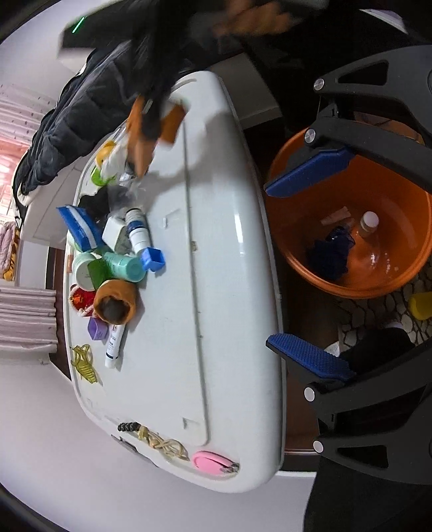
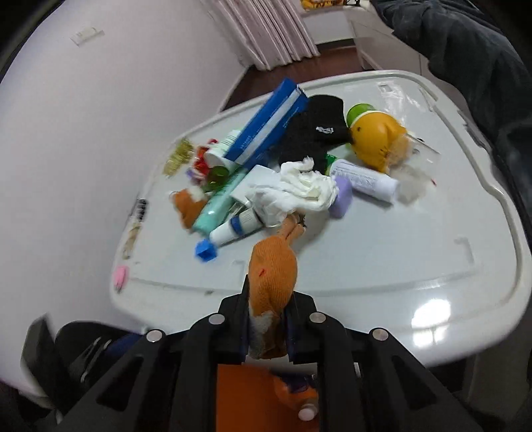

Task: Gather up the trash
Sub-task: 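Grasp the orange plush toy with the right tool while the left tool grasps the blue block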

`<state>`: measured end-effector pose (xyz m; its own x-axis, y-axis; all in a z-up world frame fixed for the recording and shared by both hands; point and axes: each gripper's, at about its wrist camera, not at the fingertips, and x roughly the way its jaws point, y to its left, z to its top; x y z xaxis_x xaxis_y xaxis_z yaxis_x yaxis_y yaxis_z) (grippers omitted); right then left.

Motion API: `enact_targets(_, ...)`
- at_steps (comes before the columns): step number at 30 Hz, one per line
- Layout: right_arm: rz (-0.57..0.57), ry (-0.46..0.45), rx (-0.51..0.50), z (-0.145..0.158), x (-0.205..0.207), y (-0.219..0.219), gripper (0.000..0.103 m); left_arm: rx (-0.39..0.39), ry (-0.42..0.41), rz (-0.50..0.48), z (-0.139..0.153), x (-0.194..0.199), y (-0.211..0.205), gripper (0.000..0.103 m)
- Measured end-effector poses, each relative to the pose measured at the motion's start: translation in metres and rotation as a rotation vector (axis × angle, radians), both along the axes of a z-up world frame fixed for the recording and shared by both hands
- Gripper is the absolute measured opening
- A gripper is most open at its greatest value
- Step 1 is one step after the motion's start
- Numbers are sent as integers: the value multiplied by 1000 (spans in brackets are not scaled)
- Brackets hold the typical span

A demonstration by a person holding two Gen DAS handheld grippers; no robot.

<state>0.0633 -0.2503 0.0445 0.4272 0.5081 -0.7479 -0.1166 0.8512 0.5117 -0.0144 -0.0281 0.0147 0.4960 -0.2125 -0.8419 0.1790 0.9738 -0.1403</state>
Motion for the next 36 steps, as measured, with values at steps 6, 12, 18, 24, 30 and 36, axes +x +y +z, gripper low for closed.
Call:
enact_targets(6,-129,-218,-94,22,-33,-33,16,66,-99,38,6,38,-23,82)
enact_targets(12,-164,-230,-17,17,-26,-48,18,65,-114,61,-5,80,-38,82)
enact_targets(18,-218,-203,26,14,-33,-61,20,95,-148,91,-21,99,-47,52)
enact_targets(24,-208,-213,0,16,-35,-56,21,131,-219,84,-33,96,-48,25)
enact_targets(30,-194,-220,-29,17,-36,-51,21,-7,-166,91,-14,78,-22,24)
enact_targets(36,-112,-203,17,17,-45,-41,21,-59,-198,12,31,23,-11,24)
